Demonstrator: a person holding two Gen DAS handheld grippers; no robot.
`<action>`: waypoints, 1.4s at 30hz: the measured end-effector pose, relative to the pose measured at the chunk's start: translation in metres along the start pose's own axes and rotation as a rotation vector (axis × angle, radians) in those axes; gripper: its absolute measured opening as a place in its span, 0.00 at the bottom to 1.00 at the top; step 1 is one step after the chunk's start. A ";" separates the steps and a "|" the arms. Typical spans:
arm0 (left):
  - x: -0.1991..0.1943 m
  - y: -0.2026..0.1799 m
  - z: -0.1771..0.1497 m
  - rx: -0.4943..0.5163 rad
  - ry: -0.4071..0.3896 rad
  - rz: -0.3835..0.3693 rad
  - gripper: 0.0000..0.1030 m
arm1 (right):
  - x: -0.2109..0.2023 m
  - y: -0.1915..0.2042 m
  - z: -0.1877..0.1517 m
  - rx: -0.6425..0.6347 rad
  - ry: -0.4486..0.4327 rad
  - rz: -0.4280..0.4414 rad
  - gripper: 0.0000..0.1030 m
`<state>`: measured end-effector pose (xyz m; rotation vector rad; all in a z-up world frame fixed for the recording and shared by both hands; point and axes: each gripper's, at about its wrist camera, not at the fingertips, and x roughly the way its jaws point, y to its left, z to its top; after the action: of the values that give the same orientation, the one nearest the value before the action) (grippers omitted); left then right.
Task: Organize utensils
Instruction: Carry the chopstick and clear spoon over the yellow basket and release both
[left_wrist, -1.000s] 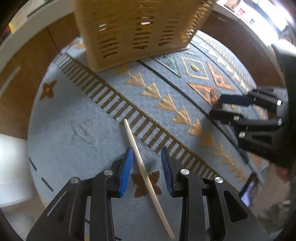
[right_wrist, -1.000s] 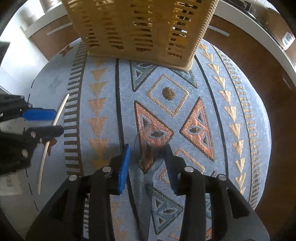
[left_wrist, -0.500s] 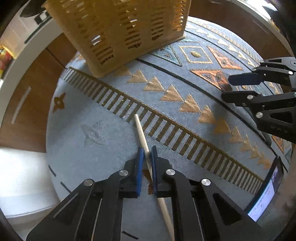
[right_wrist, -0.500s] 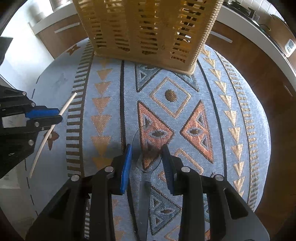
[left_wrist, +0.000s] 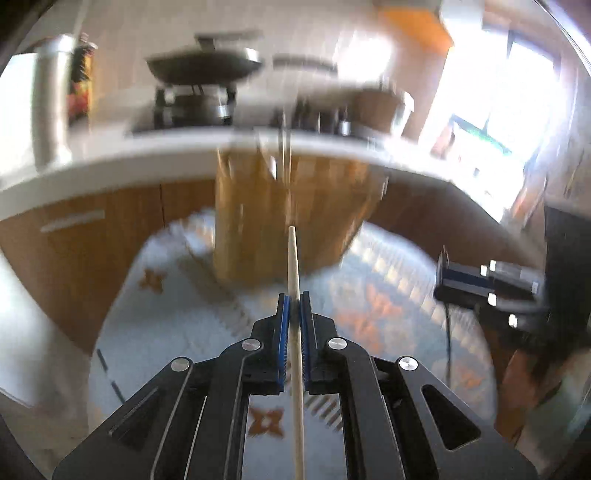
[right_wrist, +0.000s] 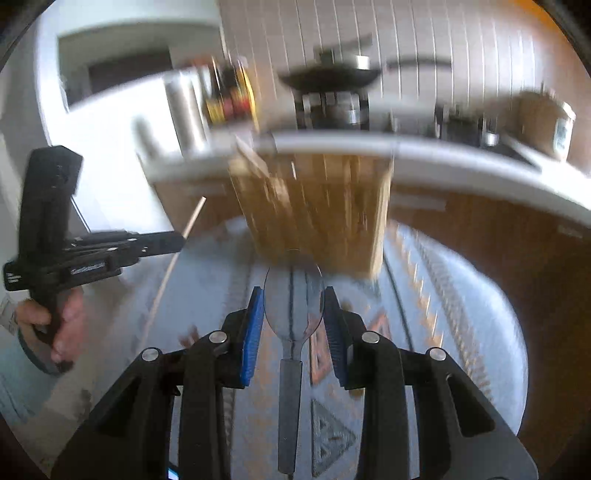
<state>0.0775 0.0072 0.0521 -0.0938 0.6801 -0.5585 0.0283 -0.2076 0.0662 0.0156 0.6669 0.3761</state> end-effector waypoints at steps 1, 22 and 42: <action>-0.005 0.000 0.009 -0.012 -0.042 -0.016 0.04 | -0.010 0.003 0.009 0.001 -0.056 -0.002 0.28; 0.016 -0.040 0.123 -0.042 -0.723 0.083 0.04 | 0.032 -0.029 0.141 0.113 -0.572 -0.174 0.28; 0.033 -0.013 0.101 -0.056 -0.725 0.096 0.13 | 0.077 -0.028 0.118 0.077 -0.521 -0.147 0.32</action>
<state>0.1552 -0.0304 0.1150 -0.2980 -0.0071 -0.3726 0.1645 -0.1943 0.1090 0.1327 0.1645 0.1911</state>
